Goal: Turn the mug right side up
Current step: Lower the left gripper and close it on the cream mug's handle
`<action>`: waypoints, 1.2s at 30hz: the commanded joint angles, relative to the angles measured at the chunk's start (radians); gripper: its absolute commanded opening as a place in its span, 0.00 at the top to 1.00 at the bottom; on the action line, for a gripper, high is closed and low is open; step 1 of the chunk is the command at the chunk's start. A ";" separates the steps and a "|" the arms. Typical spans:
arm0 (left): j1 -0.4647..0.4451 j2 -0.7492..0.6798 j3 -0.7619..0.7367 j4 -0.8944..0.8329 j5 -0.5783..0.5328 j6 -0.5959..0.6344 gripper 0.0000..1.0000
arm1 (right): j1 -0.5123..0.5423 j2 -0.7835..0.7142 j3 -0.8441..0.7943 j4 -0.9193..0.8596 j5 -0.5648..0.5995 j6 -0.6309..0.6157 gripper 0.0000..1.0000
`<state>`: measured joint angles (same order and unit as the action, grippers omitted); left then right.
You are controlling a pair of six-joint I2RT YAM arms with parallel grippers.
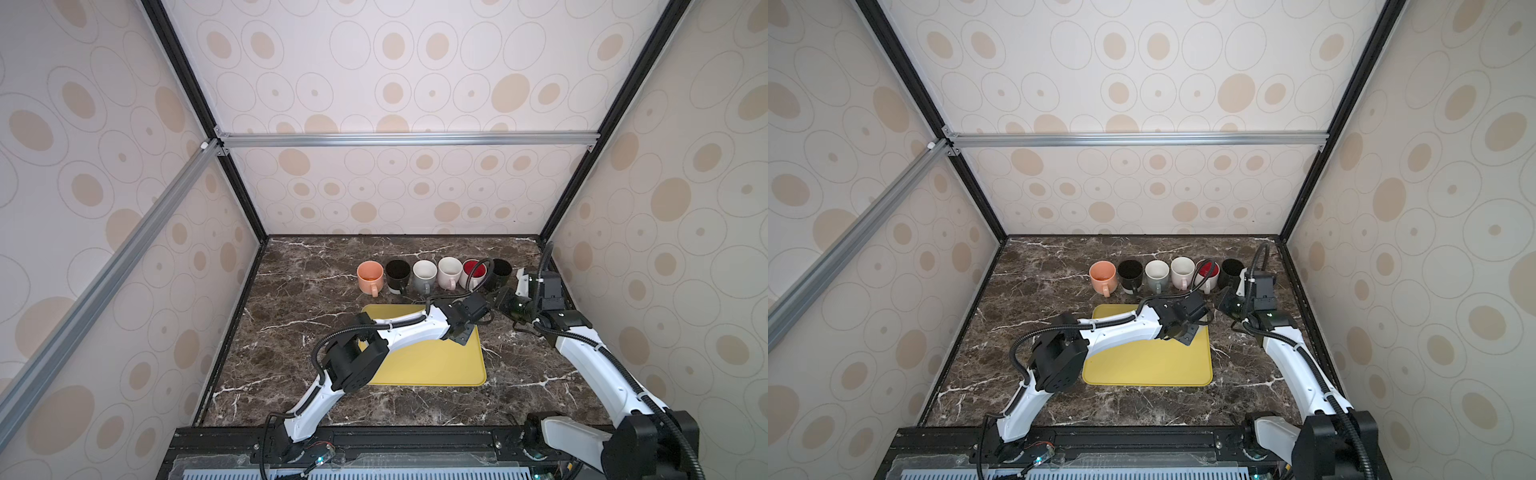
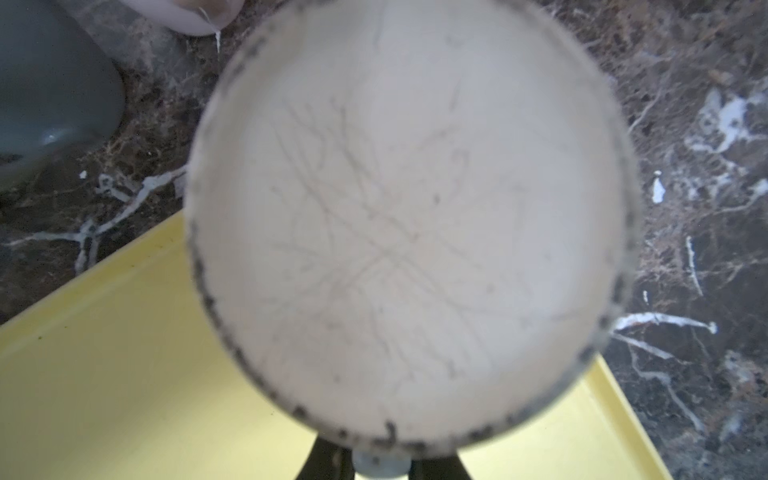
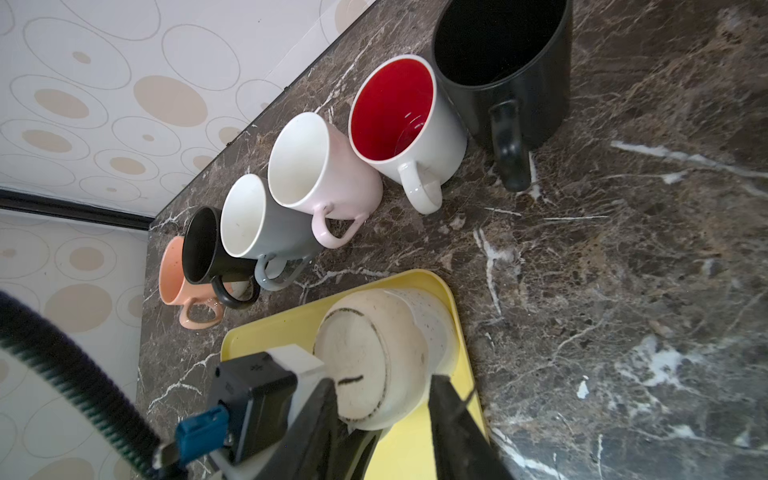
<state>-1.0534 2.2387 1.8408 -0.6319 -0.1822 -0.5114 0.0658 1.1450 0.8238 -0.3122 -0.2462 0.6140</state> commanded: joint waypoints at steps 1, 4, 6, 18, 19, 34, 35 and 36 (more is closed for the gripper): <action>-0.003 0.012 0.029 -0.025 -0.003 0.010 1.00 | -0.006 -0.008 -0.013 0.010 -0.022 0.011 0.61; -0.002 -0.001 0.003 -0.012 -0.006 0.011 1.00 | -0.005 0.004 -0.014 0.015 -0.036 0.012 0.61; -0.002 -0.015 -0.021 0.002 -0.014 0.010 1.00 | -0.005 0.010 -0.009 0.004 -0.043 0.009 0.61; 0.000 -0.102 -0.093 0.050 -0.027 0.036 1.00 | -0.005 0.002 -0.008 0.010 -0.100 0.026 0.62; 0.000 -0.112 -0.099 0.049 -0.033 0.036 1.00 | -0.005 0.001 -0.008 0.008 -0.103 0.027 0.62; 0.022 -0.320 -0.348 0.249 -0.065 -0.002 1.00 | -0.005 0.012 -0.039 0.087 -0.222 0.081 0.63; 0.023 -0.329 -0.354 0.253 -0.067 -0.002 1.00 | -0.006 0.013 -0.038 0.088 -0.226 0.082 0.63; 0.027 -0.341 -0.364 0.259 -0.071 -0.004 1.00 | -0.005 0.013 -0.035 0.086 -0.229 0.083 0.63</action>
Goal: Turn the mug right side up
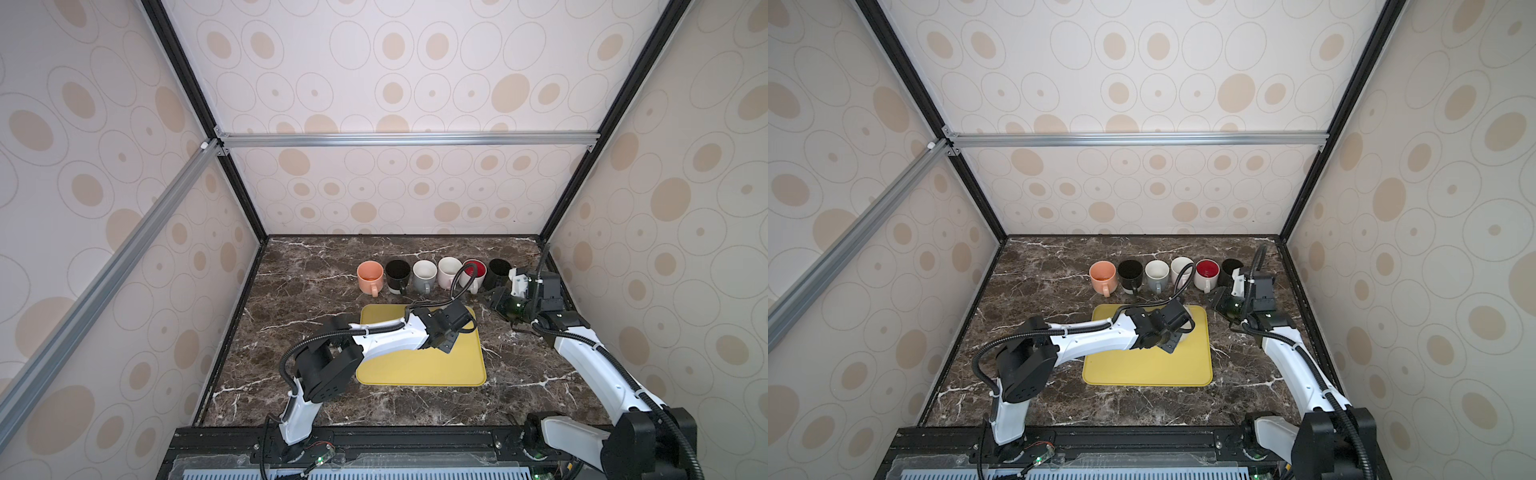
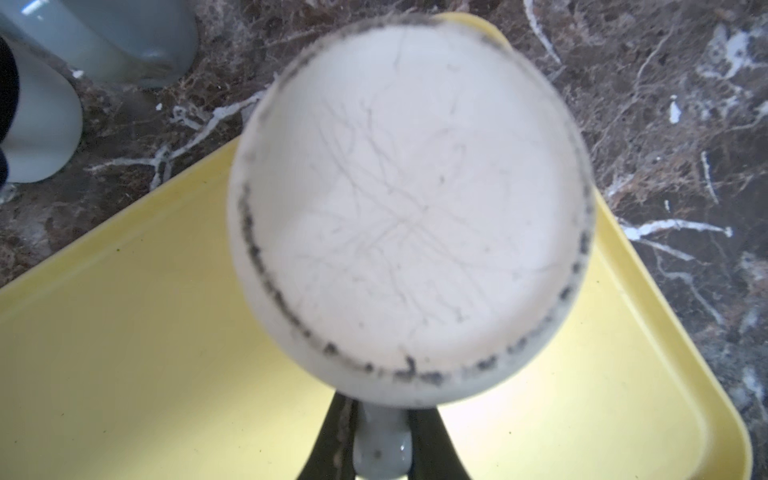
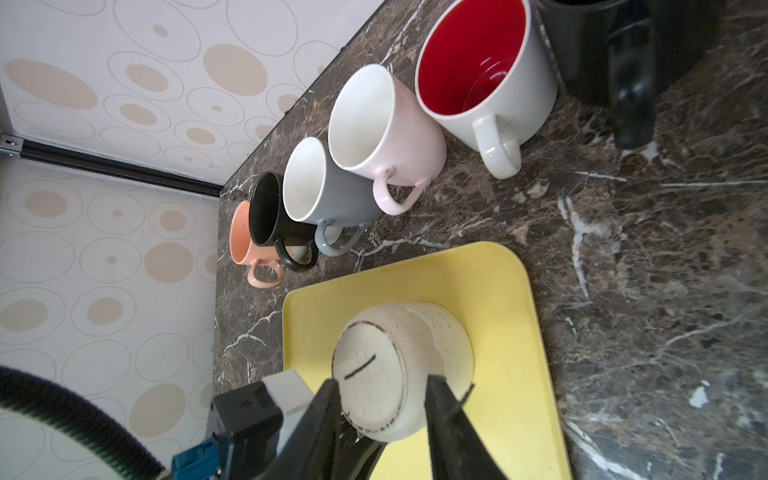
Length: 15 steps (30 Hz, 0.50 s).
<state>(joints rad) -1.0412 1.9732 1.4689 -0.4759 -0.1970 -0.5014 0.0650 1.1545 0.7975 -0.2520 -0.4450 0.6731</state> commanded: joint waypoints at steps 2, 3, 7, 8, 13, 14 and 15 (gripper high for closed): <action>0.020 -0.101 -0.010 0.121 -0.054 -0.014 1.00 | -0.004 0.004 -0.006 0.023 -0.039 0.026 0.63; 0.025 -0.112 -0.018 0.127 -0.051 -0.015 1.00 | -0.004 0.002 -0.005 0.025 -0.044 0.028 0.63; 0.046 -0.158 -0.051 0.164 -0.015 -0.026 1.00 | -0.004 0.000 -0.010 0.027 -0.055 0.031 0.63; 0.053 -0.170 -0.062 0.176 -0.005 -0.031 1.00 | -0.004 0.001 -0.010 0.026 -0.057 0.032 0.63; 0.109 -0.243 -0.173 0.303 0.133 -0.093 1.00 | -0.003 0.011 -0.012 0.035 -0.085 0.040 0.64; 0.120 -0.257 -0.192 0.325 0.153 -0.104 1.00 | -0.003 0.012 -0.011 0.034 -0.086 0.040 0.64; 0.129 -0.267 -0.209 0.338 0.165 -0.112 1.00 | -0.003 0.014 -0.012 0.034 -0.087 0.041 0.64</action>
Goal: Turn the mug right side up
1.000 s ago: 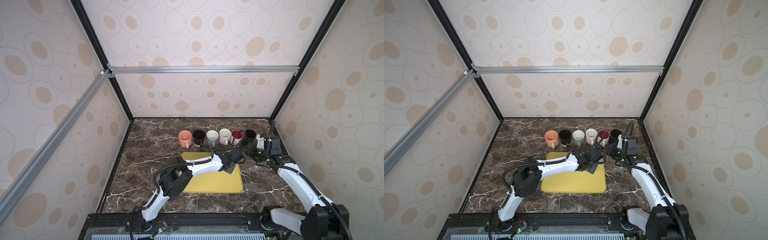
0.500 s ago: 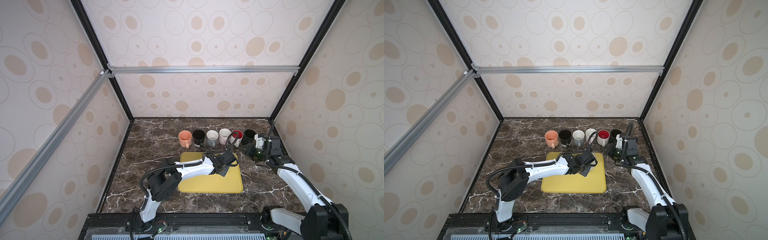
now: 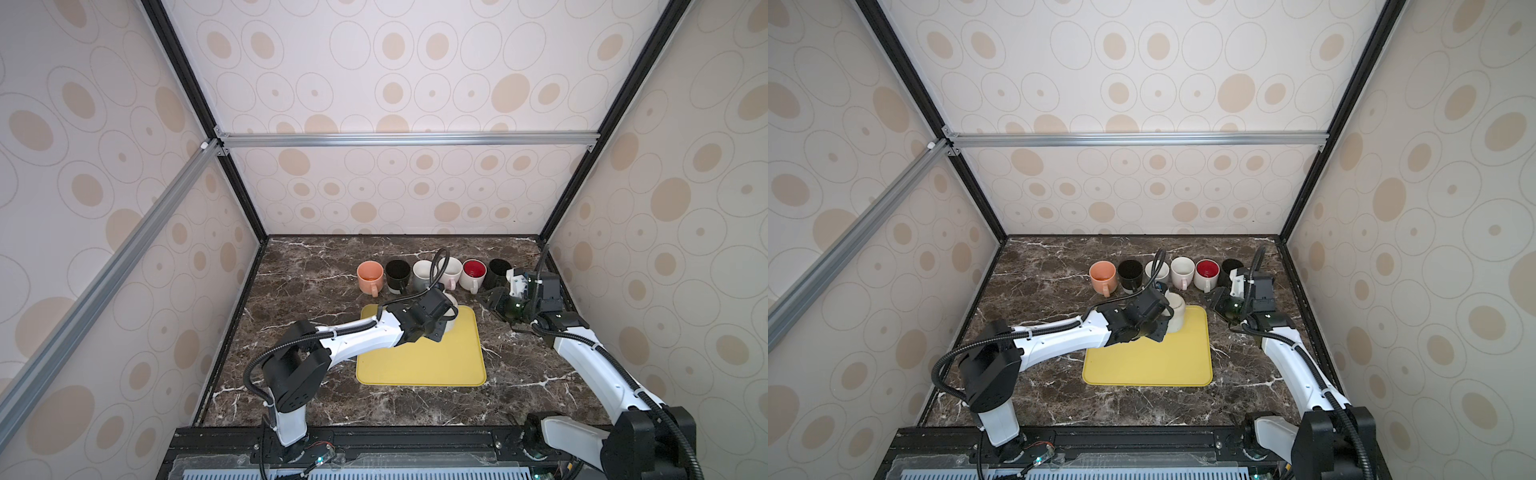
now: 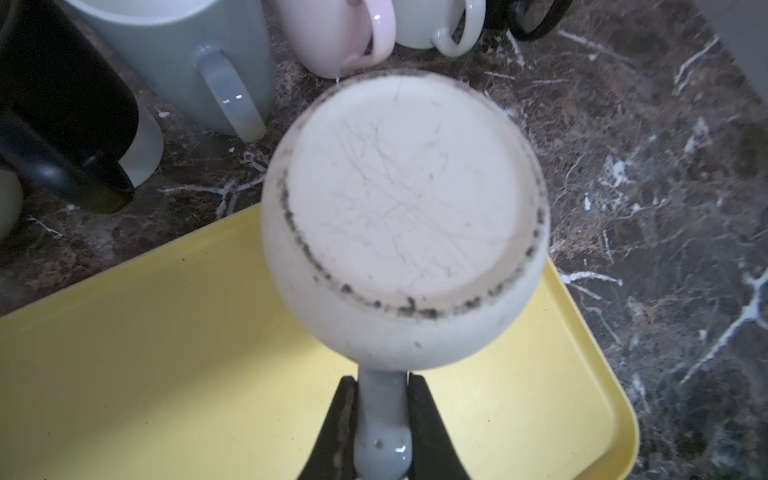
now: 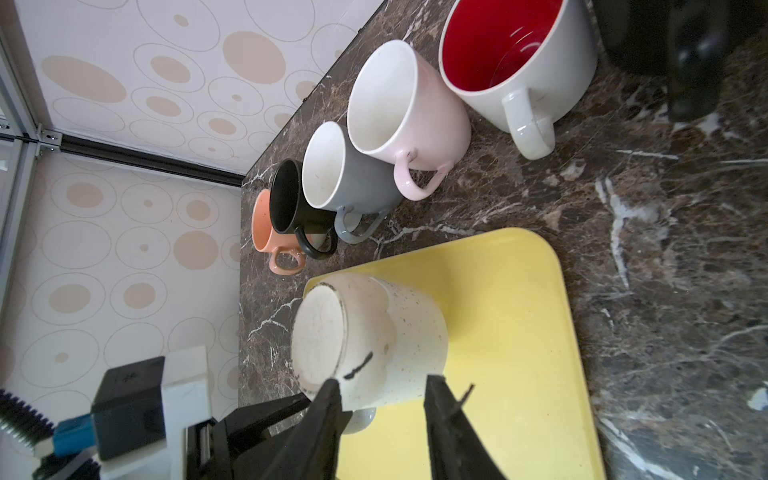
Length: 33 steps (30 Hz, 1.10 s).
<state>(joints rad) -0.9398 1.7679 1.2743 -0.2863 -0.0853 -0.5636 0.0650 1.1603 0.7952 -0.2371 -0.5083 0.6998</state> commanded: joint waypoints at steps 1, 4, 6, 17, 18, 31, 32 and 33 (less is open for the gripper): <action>0.034 -0.070 -0.025 0.154 0.061 -0.054 1.00 | -0.002 0.011 -0.011 0.020 -0.024 0.012 0.64; 0.038 -0.065 -0.043 0.148 0.031 -0.051 1.00 | -0.001 0.021 -0.020 0.028 -0.025 0.009 0.64; 0.038 -0.062 -0.082 0.173 0.012 -0.050 1.00 | -0.001 0.028 -0.026 0.039 -0.028 0.012 0.64; 0.013 -0.079 -0.203 0.234 -0.066 -0.049 1.00 | 0.009 0.019 -0.023 0.022 -0.010 -0.005 0.65; 0.008 -0.075 -0.204 0.226 -0.072 -0.047 1.00 | 0.010 0.020 -0.022 0.021 -0.010 -0.004 0.65; -0.013 -0.047 -0.212 0.197 -0.074 -0.036 0.68 | 0.019 0.017 -0.028 0.021 -0.001 -0.006 0.65; -0.013 -0.044 -0.211 0.196 -0.070 -0.033 0.63 | 0.019 0.018 -0.028 0.022 -0.001 -0.006 0.65; -0.013 -0.040 -0.206 0.189 -0.069 -0.035 0.60 | 0.019 0.017 -0.030 0.022 0.000 -0.005 0.65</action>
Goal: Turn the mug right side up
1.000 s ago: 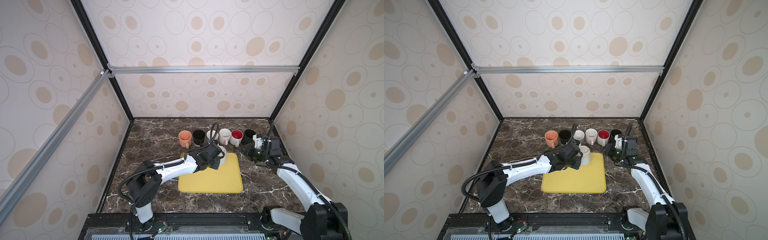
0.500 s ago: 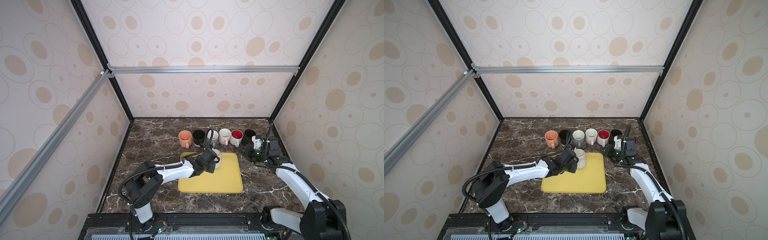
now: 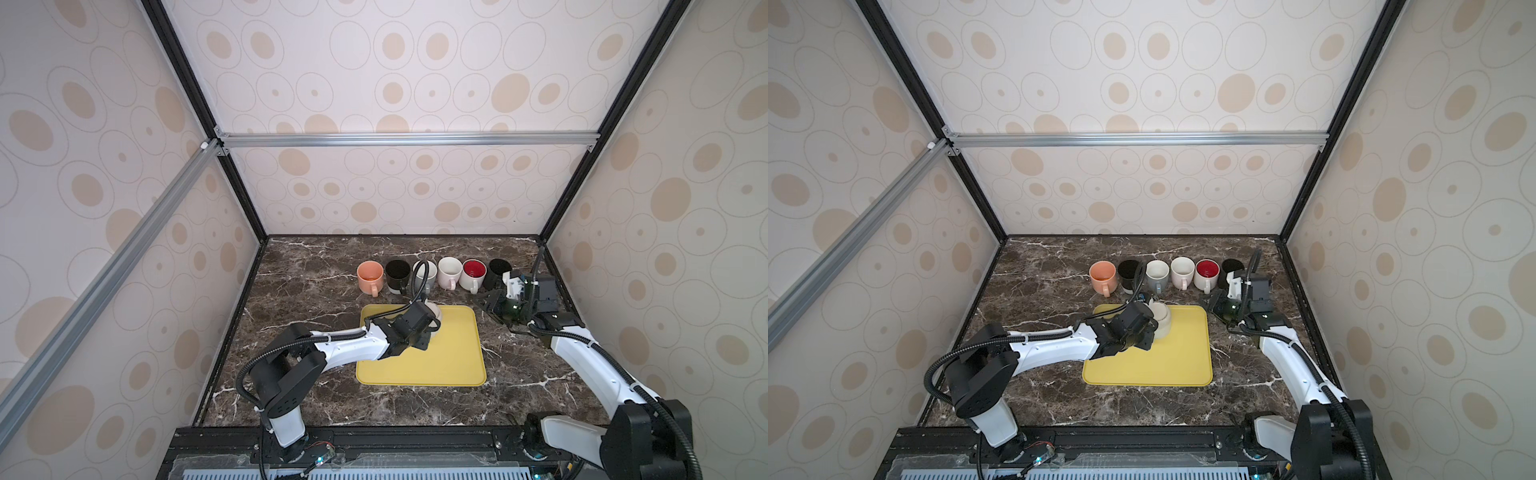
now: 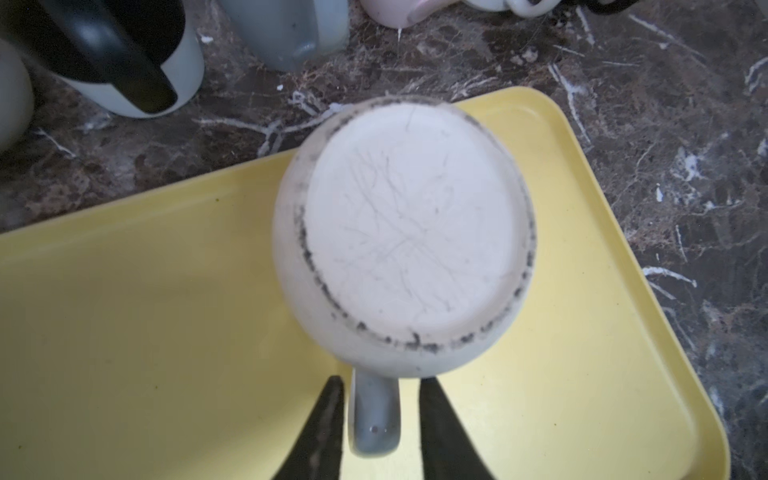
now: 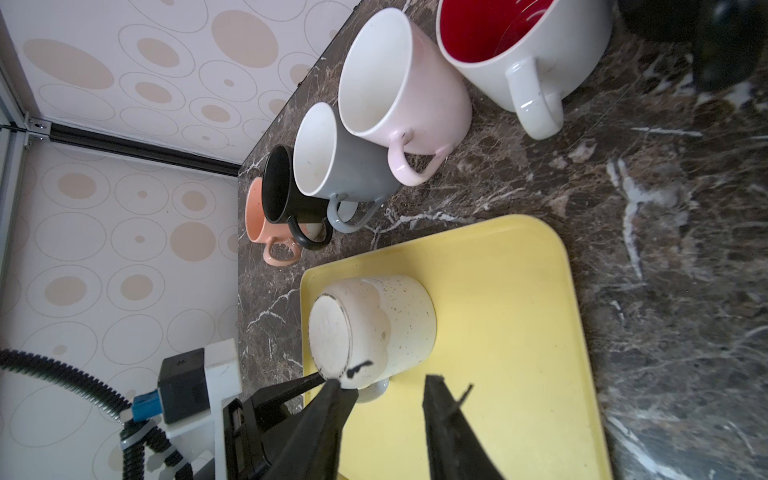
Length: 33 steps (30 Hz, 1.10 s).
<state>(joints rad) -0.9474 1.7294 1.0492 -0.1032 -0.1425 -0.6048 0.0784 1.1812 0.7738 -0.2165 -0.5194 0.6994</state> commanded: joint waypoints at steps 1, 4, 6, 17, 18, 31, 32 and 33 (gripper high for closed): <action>-0.007 0.002 0.024 -0.001 -0.011 0.007 0.59 | 0.007 -0.004 -0.008 0.003 0.012 -0.006 0.65; -0.006 0.009 0.030 -0.010 -0.004 0.011 0.59 | 0.007 -0.004 -0.008 0.005 0.018 -0.005 0.65; -0.007 0.021 0.042 -0.027 0.002 0.014 0.60 | 0.007 -0.001 -0.008 0.006 0.016 -0.004 0.65; -0.005 0.097 0.116 -0.111 0.003 0.014 0.66 | 0.007 -0.003 -0.019 0.017 0.018 -0.005 0.65; -0.004 0.099 0.121 -0.115 0.002 0.014 0.68 | 0.007 -0.002 -0.019 0.017 0.019 -0.004 0.65; -0.005 0.143 0.159 -0.151 0.014 0.028 0.90 | 0.006 -0.003 -0.025 0.025 0.019 -0.006 0.65; -0.005 0.145 0.160 -0.152 0.015 0.031 0.93 | 0.007 -0.003 -0.025 0.026 0.019 -0.005 0.65; -0.005 0.146 0.164 -0.154 0.017 0.034 1.00 | 0.007 -0.003 -0.025 0.027 0.017 -0.003 0.65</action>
<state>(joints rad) -0.9497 1.8591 1.1828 -0.2192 -0.1280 -0.5903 0.0792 1.1812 0.7624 -0.1967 -0.5117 0.6987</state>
